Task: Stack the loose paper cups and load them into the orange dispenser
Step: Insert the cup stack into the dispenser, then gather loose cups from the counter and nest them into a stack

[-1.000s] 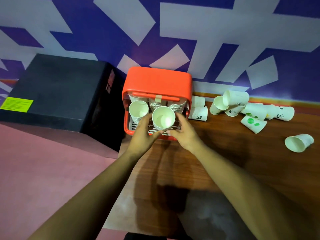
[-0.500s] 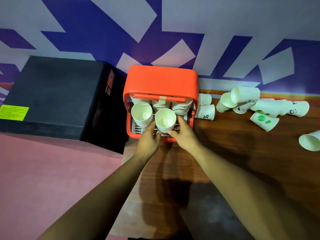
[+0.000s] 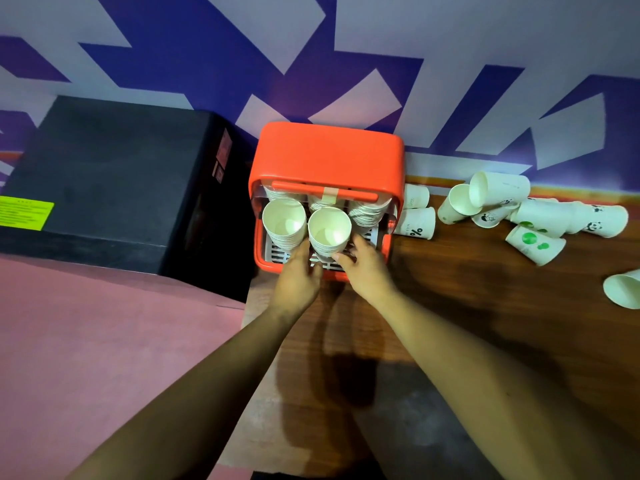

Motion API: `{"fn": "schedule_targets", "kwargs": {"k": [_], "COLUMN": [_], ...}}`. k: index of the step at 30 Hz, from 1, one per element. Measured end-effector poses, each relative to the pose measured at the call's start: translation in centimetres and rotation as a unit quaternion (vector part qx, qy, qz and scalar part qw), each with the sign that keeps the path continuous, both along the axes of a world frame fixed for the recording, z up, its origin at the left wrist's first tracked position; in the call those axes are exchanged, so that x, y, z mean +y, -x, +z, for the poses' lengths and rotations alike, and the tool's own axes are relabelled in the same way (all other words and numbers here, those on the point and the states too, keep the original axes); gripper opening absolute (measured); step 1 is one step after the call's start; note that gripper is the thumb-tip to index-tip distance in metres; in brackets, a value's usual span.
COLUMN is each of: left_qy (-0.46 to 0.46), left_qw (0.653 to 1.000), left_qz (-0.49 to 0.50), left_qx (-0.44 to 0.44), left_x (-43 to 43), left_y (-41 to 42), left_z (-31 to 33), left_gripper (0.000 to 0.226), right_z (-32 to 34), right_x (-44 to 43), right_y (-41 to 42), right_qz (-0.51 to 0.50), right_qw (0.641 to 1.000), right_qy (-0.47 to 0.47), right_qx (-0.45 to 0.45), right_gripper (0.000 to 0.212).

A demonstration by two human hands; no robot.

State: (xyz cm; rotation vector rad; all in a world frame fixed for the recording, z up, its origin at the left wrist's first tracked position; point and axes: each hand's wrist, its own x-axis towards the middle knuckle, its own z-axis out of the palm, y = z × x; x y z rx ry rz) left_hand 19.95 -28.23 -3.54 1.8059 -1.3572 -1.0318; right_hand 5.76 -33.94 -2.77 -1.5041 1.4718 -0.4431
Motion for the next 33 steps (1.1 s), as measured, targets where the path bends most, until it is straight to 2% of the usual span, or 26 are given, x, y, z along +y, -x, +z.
{"fn": "schedule_targets", "kwargs": {"k": [3, 6, 8, 11, 14, 17, 23, 29, 33], "left_qy": [-0.003, 0.003, -0.001, -0.021, -0.022, -0.033, -0.031, -0.03, -0.016], "left_qw": [1.0, 0.999, 0.999, 0.997, 0.998, 0.997, 0.99, 0.971, 0.954], "left_qz": [-0.007, -0.001, 0.025, 0.069, 0.02, -0.032, -0.092, -0.178, -0.229], "left_qx": [0.028, 0.034, 0.019, -0.034, -0.047, -0.06, -0.099, -0.154, -0.192], "left_x": [0.2, 0.4, 0.8, 2.2, 3.7, 3.5, -1.2, -7.3, -11.1], "left_y": [0.1, 0.3, 0.4, 1.3, 3.6, 7.1, 15.4, 25.8, 32.5], "left_z": [0.5, 0.7, 0.8, 1.4, 2.2, 2.8, 4.4, 4.9, 4.2], "left_gripper": [0.067, 0.061, 0.051, 0.035, 0.025, 0.017, 0.025, 0.036, 0.045], "right_z": [0.2, 0.5, 0.9, 2.1, 3.5, 4.3, 4.7, 4.1, 2.5], "right_x": [0.0, -0.2, -0.3, 0.3, 1.0, 1.1, -2.1, -5.3, -6.7], "right_y": [-0.1, 0.2, 0.8, 3.2, 7.1, 12.4, 24.4, 35.6, 40.2], "right_qz": [-0.003, 0.003, -0.002, -0.008, -0.011, -0.012, -0.024, -0.077, -0.065], "right_qw": [1.0, 1.0, 0.999, 1.0, 0.999, 0.993, 0.97, 0.96, 0.964], "right_qy": [0.003, -0.003, -0.008, 0.0, 0.029, 0.064, 0.095, 0.083, 0.069], "right_qx": [0.0, 0.03, 0.031, 0.025, 0.041, 0.096, 0.221, 0.256, 0.249], "right_gripper": [0.044, 0.053, 0.06, 0.053, 0.043, 0.038, 0.039, 0.041, 0.038]}}
